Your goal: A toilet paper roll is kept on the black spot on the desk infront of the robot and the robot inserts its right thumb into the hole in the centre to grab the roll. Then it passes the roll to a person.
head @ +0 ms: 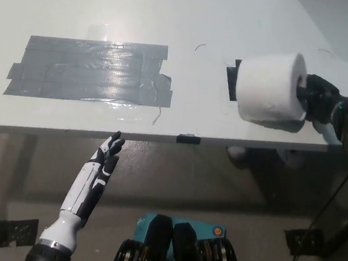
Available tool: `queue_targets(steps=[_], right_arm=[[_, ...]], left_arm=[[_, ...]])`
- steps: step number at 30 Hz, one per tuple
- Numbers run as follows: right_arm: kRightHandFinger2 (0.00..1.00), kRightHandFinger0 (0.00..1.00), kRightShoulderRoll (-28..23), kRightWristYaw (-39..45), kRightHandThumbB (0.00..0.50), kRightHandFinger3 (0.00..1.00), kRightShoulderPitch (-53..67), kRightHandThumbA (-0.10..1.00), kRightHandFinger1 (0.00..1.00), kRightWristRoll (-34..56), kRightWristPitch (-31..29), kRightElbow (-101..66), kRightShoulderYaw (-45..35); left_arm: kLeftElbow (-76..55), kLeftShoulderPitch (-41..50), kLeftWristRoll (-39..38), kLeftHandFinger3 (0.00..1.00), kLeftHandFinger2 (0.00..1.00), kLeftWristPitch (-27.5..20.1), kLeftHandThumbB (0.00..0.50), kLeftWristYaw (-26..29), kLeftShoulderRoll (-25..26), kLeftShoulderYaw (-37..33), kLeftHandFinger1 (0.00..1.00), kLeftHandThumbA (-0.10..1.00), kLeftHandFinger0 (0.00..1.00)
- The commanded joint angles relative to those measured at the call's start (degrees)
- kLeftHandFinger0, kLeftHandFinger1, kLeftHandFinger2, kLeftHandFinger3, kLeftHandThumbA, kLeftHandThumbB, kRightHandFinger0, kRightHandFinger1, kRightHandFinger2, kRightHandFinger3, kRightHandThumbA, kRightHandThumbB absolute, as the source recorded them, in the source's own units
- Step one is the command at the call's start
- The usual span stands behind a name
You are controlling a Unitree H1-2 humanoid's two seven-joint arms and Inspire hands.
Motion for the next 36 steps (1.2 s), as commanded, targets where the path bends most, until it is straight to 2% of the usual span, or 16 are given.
queue_targets(steps=[1, 3, 5, 6, 8, 13, 15, 19, 20, 22, 24, 27, 28, 29, 33, 36], right_arm=[[0.77, 0.0, 7.61, 9.68, 0.18, 1.0, 5.69, -0.1, 0.4, 35.0, 12.54, -13.18, -27.16], [0.76, 0.0, 9.68, 9.33, 0.15, 1.0, 6.91, -0.1, 0.42, 38.09, 16.07, -17.47, -30.29], [0.77, 0.0, 11.81, 8.78, 0.143, 1.0, 8.24, -0.1, 0.43, 40.13, 18.33, -22.69, -31.6], [0.76, 0.0, 12.72, 7.98, 0.158, 1.0, 8.78, -0.1, 0.43, 41.03, 18.57, -24.91, -31.7], [0.74, 0.0, 14.11, 7.53, 0.135, 1.0, 9.57, -0.1, 0.41, 44.2, 18.57, -27.95, -30.82], [0.73, 0.0, 17.23, 3.96, 0.161, 1.0, 11.51, -0.1, 0.4, 51.65, 18.57, -37.32, -27.16], [0.71, 0.0, 18.24, 2.94, 0.179, 1.0, 12.34, -0.1, 0.31, 52.07, 18.57, -41.44, -25.76], [0.66, 0.0, 19.01, 0.59, 0.181, 1.0, 12.74, -0.1, 0.19, 54.44, 18.57, -46.14, -23.43], [0.68, 0.0, 19.18, -0.57, 0.176, 1.0, 13.15, -0.1, 0.18, 56.06, 18.57, -47.47, -22.56], [0.69, 0.0, 18.99, 0.09, 0.164, 1.0, 13.12, -0.1, 0.2, 57.98, 18.57, -49.05, -21.01], [0.71, 0.0, 19.17, -1.88, 0.193, 1.0, 13.27, -0.1, 0.22, 59.98, 18.57, -50.79, -20.11], [0.71, 0.0, 18.37, -1.87, 0.181, 1.0, 11.73, -0.1, 0.21, 60.86, 18.57, -52.02, -18.73], [0.65, 0.0, 18.19, -1.89, 0.186, 1.0, 11.5, -0.1, 0.16, 60.76, 18.57, -53.01, -17.94], [0.63, 0.0, 17.74, -1.86, 0.161, 1.0, 11.23, -0.1, 0.13, 61.55, 18.57, -53.89, -17.13], [0.64, 0.0, 17.35, -5.53, 0.182, 1.0, 11.82, -0.1, 0.1, 66.25, 18.57, -57.93, -14.41], [0.69, 0.0, 17.19, -6.44, 0.189, 0.98, 12.26, -0.1, 0.17, 67.31, 18.57, -59.69, -13.17]], left_arm=[[-1.36, 0.07, -0.58, 1.0, 1.0, -1.64, 0.068, -0.28, 0.36, 0.4, 1.0, 1.0, 1.0], [-1.21, 0.04, -0.44, 1.0, 1.0, -1.91, 0.059, -0.31, 0.45, 0.31, 1.0, 1.0, 1.0], [-1.09, 0.07, -0.79, 1.0, 1.0, -2.08, 0.052, -0.43, 0.43, 0.36, 1.0, 1.0, 1.0], [-1.17, 0.08, -0.83, 1.0, 1.0, -1.93, 0.05, -0.45, 0.41, 0.37, 1.0, 1.0, 1.0], [-1.33, 0.22, -0.87, 1.0, 1.0, -1.86, 0.049, -0.41, 0.39, 0.44, 1.0, 1.0, 1.0], [-1.17, -0.48, -0.76, 1.0, 1.0, -1.84, 0.046, -0.36, 0.51, 0.56, 1.0, 1.0, 1.0], [-0.95, -0.71, -0.74, 1.0, 1.0, -2.16, 0.041, -0.21, 0.47, 0.63, 1.0, 1.0, 1.0], [-0.95, -1.27, -0.93, 1.0, 1.0, -1.78, 0.046, -0.08, 0.33, 0.88, 1.0, 1.0, 1.0], [-1.02, -1.24, -0.95, 1.0, 1.0, -1.69, 0.048, -0.12, 0.31, 0.86, 1.0, 1.0, 1.0], [-1.08, -1.53, -0.82, 1.0, 1.0, -1.65, 0.045, -0.03, 0.28, 0.88, 1.0, 1.0, 1.0], [-1.01, -1.66, -0.89, 1.0, 1.0, -1.83, 0.044, -0.05, 0.32, 0.92, 1.0, 1.0, 1.0], [-0.09, -3.71, -0.55, 1.0, 1.0, -2.11, 0.043, 0.18, 0.44, 1.07, 1.0, 1.0, 1.0], [-0.06, -4.03, -0.52, 1.0, 1.0, -1.92, 0.04, 0.21, 0.43, 1.12, 1.0, 1.0, 1.0], [0.22, -4.65, -0.49, 1.0, 1.0, -1.85, 0.037, 0.24, 0.31, 1.08, 1.0, 1.0, 1.0], [0.76, -5.48, -0.58, 1.0, 1.0, -2.33, 0.039, 0.18, 0.32, 1.03, 1.0, 1.0, 1.0], [0.67, -5.51, -0.58, 1.0, 1.0, -2.13, 0.046, 0.24, 0.26, 1.06, 1.0, 1.0, 1.0]])
